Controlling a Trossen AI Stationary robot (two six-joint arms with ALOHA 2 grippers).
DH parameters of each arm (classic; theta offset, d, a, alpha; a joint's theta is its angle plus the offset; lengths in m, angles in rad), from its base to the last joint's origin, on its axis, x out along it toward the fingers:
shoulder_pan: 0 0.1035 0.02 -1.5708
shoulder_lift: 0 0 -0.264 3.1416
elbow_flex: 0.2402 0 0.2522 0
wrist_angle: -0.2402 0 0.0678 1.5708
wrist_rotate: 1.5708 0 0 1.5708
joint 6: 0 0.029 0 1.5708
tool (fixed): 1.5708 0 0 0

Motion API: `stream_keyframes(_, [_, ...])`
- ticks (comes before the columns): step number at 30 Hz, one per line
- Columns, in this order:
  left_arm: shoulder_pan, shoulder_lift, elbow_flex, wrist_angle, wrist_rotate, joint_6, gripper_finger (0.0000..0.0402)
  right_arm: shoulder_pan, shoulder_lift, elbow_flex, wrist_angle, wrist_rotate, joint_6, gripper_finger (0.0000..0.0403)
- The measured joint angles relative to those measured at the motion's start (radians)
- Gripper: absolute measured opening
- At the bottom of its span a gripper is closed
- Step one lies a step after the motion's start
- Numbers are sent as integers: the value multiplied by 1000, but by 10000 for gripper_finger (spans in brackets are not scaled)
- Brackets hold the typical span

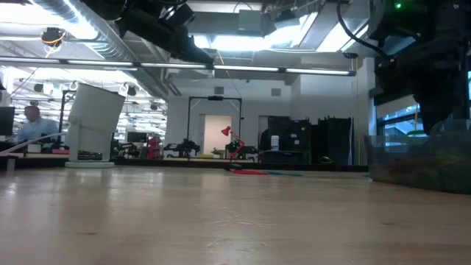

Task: Pick and place rubber bands into bin
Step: Put the green rubber band into the black bin

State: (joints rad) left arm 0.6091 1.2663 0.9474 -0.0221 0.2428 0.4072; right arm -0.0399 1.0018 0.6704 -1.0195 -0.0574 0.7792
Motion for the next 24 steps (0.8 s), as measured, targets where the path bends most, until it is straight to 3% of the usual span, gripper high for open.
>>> stream_keyframes(12, [0,0,-1,4,-42,0,3,0,-21,0,-3,-84,-71,135])
stream_keyframes(24, [-22,149,48,22,-42,-25,3,0,-77,0,-39,-102,-545,117])
